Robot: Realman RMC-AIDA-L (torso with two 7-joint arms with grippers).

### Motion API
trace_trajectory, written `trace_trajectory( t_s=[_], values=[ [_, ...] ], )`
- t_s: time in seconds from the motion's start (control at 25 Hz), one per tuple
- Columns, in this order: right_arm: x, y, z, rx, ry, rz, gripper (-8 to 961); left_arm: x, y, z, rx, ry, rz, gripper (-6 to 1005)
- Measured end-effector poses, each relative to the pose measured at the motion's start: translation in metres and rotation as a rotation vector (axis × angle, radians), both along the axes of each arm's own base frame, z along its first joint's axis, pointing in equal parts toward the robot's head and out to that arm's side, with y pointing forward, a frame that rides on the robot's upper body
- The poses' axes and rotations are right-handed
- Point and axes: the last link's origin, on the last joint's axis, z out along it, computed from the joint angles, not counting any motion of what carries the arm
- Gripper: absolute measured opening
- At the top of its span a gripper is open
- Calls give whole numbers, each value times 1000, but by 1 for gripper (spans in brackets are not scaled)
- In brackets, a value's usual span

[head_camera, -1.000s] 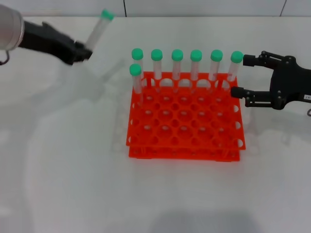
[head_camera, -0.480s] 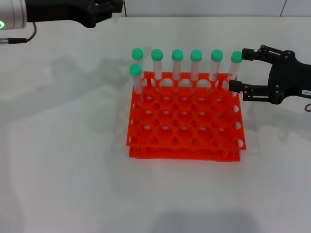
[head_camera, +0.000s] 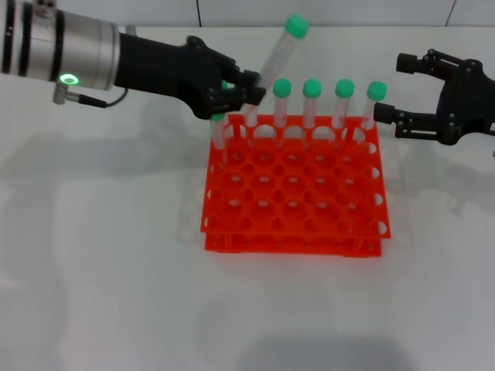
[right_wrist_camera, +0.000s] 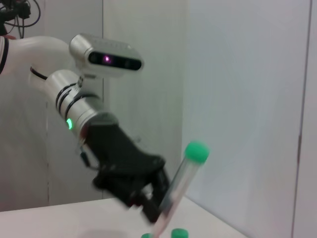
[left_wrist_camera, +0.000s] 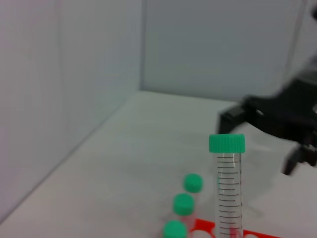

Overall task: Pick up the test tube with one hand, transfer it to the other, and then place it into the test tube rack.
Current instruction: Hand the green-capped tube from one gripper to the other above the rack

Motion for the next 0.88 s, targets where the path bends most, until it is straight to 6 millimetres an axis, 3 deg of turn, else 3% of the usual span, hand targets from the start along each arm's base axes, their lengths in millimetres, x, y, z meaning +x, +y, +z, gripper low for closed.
trace_trajectory(
  t_s=[0.4,0.88],
  values=[
    [-3,5,5,-11,15,-15,851,8,-12,-27,-52,5,-42,223],
    [-11,10,28,-160,113,-105,850,0,-12,-24,-38,6,-6,231]
  ],
)
